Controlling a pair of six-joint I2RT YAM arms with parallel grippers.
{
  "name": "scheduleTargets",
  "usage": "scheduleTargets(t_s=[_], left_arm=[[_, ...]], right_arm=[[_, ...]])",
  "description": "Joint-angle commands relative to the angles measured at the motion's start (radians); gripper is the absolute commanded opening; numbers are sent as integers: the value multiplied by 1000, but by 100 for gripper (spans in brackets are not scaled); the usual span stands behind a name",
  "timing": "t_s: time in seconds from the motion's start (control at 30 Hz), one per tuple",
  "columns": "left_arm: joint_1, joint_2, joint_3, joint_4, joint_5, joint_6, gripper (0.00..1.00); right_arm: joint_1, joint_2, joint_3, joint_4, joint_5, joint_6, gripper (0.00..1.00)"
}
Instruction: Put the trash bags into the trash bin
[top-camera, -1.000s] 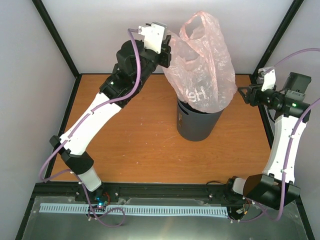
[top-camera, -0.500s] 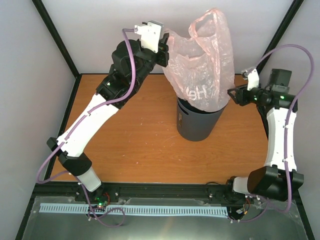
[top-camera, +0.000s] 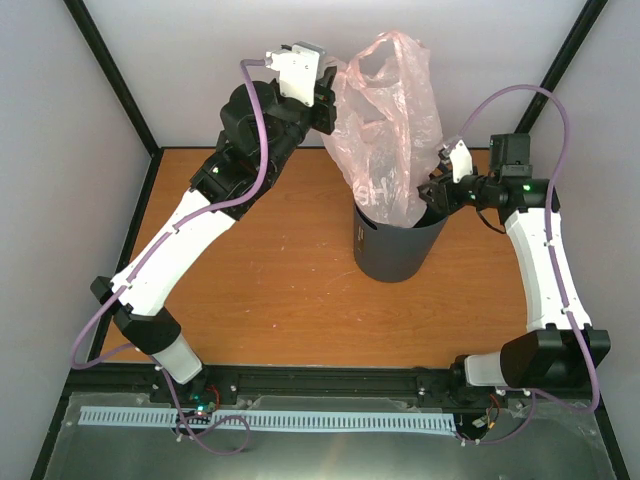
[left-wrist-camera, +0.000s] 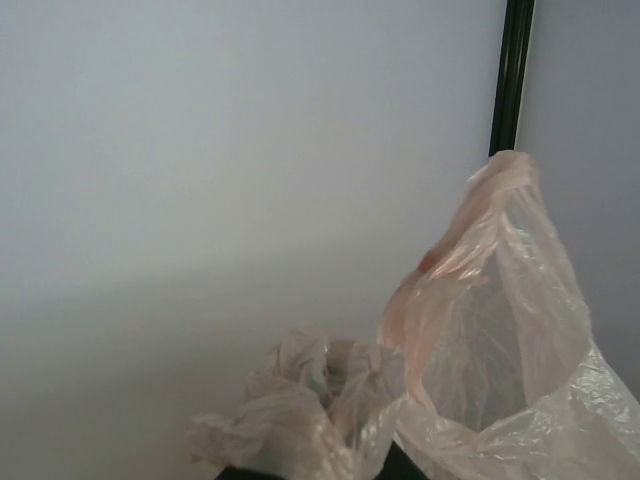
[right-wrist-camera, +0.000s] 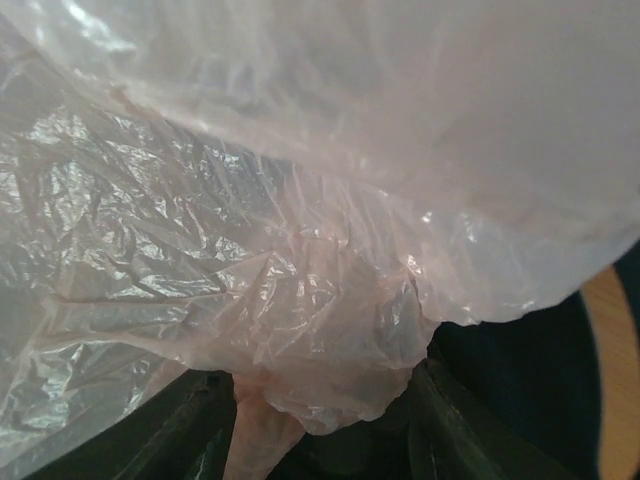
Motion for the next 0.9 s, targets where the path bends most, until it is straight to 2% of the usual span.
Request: scheduleTargets(t_s=[0.0,0.13,0.33,0.6,0.87], left_arm=[[-1,-17,2,37,10,24,1],[-3,6,7,31,31,29,1],[-4,26,10,30,46,20,1],[-4,43,8,32,52,14,1],[-4,56,7,31,85,-7,1]], right_arm=[[23,11,-2,-39,2,8,50],[9,-10,45,-94,39,-5,53],[-65,-50,120,-193,7,-34,57],[-87,-140,86,-243,9,-65,64],[-69,-195,36,-273,-108,-198,53]])
